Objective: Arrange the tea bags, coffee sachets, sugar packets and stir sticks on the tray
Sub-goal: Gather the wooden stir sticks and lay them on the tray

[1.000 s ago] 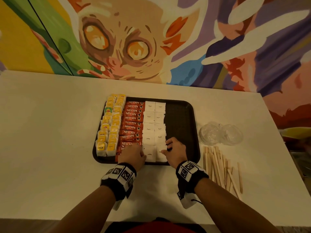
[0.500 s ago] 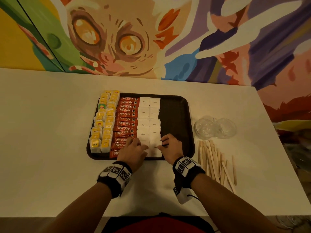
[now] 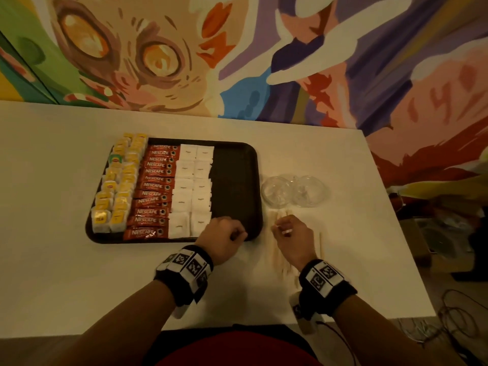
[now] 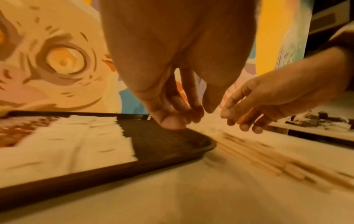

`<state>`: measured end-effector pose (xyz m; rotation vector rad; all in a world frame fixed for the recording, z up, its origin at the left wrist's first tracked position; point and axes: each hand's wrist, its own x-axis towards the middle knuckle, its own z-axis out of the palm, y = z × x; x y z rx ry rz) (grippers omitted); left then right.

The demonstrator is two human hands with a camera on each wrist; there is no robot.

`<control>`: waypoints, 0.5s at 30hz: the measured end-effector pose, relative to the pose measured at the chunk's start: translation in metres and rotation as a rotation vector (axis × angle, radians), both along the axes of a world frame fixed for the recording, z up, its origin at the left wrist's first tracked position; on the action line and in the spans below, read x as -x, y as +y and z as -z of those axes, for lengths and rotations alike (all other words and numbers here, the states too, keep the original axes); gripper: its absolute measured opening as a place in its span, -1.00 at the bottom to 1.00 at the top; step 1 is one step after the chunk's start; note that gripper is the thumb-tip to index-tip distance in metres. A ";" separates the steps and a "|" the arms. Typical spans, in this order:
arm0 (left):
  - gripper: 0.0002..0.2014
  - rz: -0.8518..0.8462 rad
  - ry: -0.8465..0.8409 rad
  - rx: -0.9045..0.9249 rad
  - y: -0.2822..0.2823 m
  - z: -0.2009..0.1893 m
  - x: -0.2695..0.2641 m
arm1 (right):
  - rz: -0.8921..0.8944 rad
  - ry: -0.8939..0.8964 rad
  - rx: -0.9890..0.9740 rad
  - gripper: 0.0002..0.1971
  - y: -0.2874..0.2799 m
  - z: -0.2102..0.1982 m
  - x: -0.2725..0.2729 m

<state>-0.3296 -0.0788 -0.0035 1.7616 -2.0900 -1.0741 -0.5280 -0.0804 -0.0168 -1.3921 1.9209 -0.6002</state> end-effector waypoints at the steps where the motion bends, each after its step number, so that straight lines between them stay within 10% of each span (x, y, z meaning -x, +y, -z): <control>1: -0.82 0.001 0.029 -0.027 0.000 0.000 0.012 | 0.022 0.041 -0.007 -0.87 0.002 0.001 0.013; 11: -0.72 -0.077 -0.081 -0.259 -0.006 0.014 0.105 | -0.058 0.303 -0.313 -0.34 0.003 0.021 0.046; 15: -0.65 -0.077 -0.155 -0.233 -0.005 0.022 0.121 | -0.095 0.324 -0.269 -0.43 -0.001 0.025 0.047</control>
